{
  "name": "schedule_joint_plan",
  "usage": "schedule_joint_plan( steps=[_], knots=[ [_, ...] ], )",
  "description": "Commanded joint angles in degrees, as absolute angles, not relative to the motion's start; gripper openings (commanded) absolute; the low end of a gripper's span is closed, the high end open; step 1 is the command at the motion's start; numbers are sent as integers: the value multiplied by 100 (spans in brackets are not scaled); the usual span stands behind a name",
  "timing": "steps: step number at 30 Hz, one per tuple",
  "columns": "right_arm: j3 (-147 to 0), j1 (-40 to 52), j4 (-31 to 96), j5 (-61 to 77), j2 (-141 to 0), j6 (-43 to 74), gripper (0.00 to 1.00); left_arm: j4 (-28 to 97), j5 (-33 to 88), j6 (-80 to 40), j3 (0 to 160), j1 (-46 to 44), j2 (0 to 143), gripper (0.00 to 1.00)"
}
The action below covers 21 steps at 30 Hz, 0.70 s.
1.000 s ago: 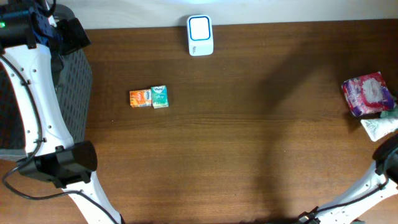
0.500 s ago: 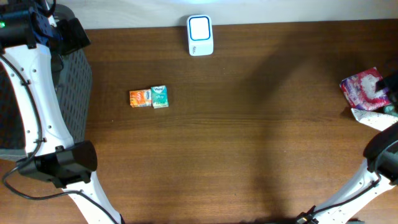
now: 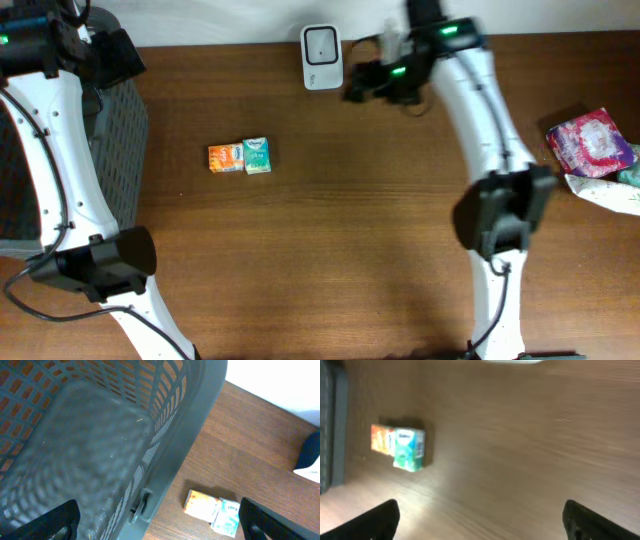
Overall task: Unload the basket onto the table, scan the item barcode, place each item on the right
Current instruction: 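Reach the right gripper toward the orange and green tissue packs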
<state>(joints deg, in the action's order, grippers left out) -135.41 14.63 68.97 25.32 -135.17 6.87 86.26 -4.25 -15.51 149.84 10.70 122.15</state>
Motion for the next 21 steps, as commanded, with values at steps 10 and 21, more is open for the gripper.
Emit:
schedule_joint_plan(
  steps=[10,21],
  knots=[
    [-13552,3188,4904,1949,-14763,2036,76,8624,-384,-1581,14999,1103,12180,99],
    [-13332,3352,4947,3024,-15253,2475,12,8624,-386,-1581,14999,1105,12180,99]
  ],
)
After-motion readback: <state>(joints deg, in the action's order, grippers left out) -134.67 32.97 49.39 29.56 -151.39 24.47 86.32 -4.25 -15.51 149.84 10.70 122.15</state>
